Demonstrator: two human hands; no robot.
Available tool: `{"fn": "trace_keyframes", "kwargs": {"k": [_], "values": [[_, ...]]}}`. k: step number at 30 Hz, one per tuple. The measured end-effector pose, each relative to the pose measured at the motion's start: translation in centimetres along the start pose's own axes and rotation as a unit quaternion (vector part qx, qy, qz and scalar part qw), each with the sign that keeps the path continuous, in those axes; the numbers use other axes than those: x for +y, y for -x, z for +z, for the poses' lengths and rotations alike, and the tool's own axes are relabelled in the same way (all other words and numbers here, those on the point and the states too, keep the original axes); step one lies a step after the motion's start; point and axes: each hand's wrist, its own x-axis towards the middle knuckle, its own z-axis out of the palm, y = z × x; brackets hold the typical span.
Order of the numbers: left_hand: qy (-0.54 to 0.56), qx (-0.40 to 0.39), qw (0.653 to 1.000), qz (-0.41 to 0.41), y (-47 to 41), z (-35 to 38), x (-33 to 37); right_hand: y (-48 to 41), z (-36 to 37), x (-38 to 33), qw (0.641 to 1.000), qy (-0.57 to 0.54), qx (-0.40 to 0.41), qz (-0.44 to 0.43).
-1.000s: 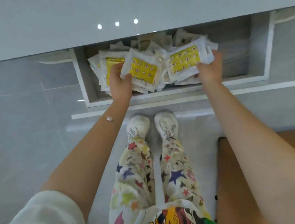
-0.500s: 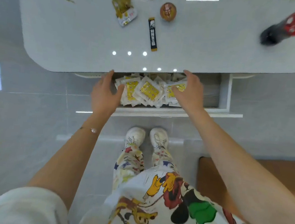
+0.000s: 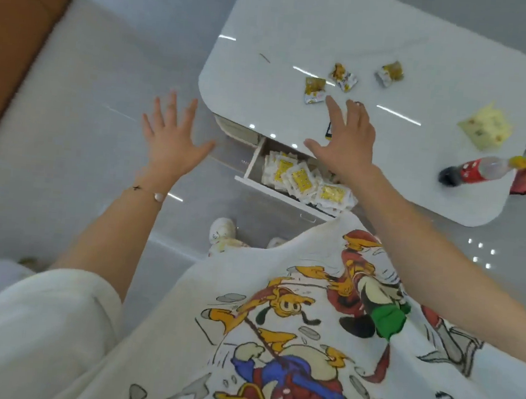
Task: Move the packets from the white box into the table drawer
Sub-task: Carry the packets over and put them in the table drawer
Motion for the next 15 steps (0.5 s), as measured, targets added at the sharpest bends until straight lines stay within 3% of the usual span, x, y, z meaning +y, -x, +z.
{"fn": "trace_keyframes", "kwargs": {"k": [6,15], "values": [[0.035,0.078,0.992,-0.096,3.9,-3.6,-9.6,-0.2,-0.9,-11.1,0.994,0.033,-0.010,-0.103],[0.081,0.125,0.962,-0.227,9.4,-7.3,-28.2,-0.6,1.4,-34.8,0.964,0.077,-0.011,-0.255]]}}
